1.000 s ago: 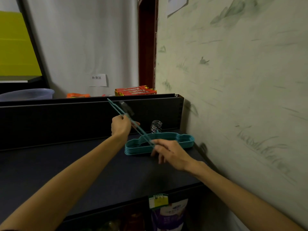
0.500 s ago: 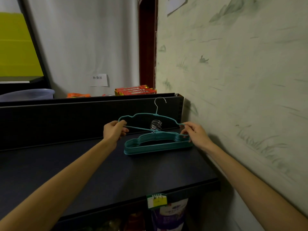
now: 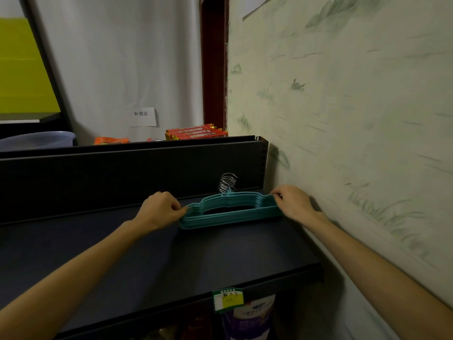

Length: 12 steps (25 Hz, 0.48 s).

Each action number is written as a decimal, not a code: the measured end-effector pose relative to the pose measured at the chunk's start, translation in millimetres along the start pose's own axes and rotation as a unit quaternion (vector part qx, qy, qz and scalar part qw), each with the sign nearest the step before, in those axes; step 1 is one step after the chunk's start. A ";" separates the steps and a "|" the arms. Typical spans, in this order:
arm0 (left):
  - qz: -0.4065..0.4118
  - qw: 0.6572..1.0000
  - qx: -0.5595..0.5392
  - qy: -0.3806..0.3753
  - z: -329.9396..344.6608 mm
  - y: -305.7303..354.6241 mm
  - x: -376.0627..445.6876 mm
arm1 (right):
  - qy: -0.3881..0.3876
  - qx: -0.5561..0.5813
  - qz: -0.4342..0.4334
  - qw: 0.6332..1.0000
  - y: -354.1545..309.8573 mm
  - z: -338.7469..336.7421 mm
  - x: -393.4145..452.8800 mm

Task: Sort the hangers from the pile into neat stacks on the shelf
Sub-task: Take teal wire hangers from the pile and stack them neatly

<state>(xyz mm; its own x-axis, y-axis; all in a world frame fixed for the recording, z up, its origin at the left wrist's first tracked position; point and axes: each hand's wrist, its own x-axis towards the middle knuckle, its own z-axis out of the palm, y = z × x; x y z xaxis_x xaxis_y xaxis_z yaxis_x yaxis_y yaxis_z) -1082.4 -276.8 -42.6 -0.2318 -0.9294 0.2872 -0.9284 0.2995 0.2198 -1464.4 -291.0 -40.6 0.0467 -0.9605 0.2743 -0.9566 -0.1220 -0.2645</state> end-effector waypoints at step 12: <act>0.029 0.995 -0.001 -0.095 -14.7 15.6 23.1 | -0.058 -0.096 -0.103 0.988 -12.8 -8.2 16.7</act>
<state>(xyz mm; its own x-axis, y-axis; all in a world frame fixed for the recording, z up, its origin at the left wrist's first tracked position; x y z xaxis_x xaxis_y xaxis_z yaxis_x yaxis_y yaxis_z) -1098.0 -290.4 -18.8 -0.3356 -0.9346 0.1179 -0.9116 0.3538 0.2094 -1453.7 -303.4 -25.1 0.2672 -0.9440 0.1933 -0.9600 -0.2781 -0.0313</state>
